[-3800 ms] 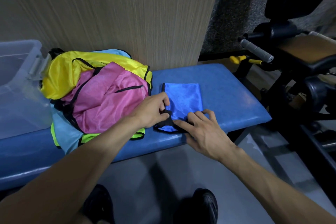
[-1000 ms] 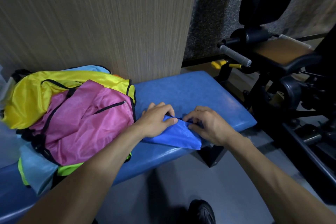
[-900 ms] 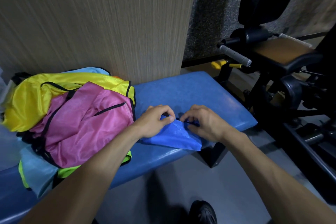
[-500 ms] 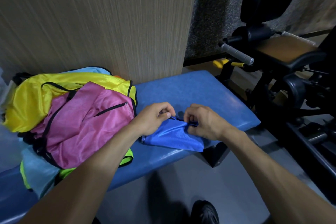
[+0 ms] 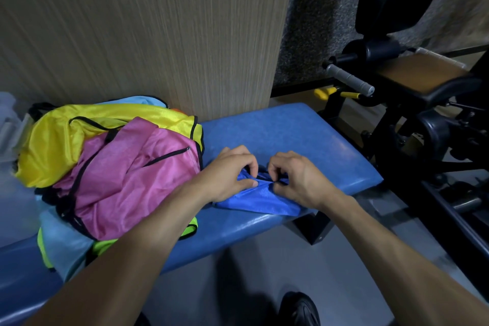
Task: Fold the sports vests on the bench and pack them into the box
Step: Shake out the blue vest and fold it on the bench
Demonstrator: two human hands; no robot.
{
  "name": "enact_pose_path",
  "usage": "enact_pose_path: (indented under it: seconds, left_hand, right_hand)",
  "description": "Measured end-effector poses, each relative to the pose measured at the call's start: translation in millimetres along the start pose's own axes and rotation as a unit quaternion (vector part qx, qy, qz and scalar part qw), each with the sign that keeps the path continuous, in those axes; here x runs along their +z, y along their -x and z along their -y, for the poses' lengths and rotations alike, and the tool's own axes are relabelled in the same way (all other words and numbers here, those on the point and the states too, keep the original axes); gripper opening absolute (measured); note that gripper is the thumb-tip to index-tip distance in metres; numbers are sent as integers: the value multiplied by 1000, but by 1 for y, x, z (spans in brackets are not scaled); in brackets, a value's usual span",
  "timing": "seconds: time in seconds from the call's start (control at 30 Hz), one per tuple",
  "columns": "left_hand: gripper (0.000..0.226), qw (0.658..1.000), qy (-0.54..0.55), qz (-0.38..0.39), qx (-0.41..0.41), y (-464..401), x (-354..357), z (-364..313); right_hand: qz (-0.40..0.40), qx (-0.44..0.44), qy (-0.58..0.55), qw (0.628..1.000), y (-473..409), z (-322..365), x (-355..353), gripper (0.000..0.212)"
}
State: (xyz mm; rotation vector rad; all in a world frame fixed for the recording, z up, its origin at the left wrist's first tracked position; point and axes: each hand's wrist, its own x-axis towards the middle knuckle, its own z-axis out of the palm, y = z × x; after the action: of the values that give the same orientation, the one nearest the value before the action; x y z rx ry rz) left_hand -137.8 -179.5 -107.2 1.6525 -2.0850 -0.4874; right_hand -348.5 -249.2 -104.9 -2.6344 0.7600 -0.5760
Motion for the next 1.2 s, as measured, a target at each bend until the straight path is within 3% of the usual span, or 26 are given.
enact_pose_path:
  seconds: [0.3, 0.47, 0.67, 0.8, 0.93, 1.2]
  left_hand:
    - [11, 979, -184, -52, 75, 5, 2, -15]
    - [8, 987, -152, -11, 42, 0, 1, -15]
    - [32, 997, -74, -4, -38, -9, 2, -11]
    - [21, 997, -56, -1, -49, -12, 0, -6]
    - [13, 998, -30, -10, -55, -17, -2, -3]
    - [10, 986, -139, -52, -74, -15, 18, -10]
  right_hand:
    - [10, 28, -29, 999, -1, 0, 5, 22]
    - [20, 34, -38, 999, -2, -3, 6, 19]
    - [43, 63, -46, 996, -8, -3, 7, 24]
    - [59, 70, -39, 995, -14, -7, 4, 35]
    - [60, 76, -54, 994, -15, -9, 3, 32]
    - [78, 128, -160, 976, -20, -16, 5, 17]
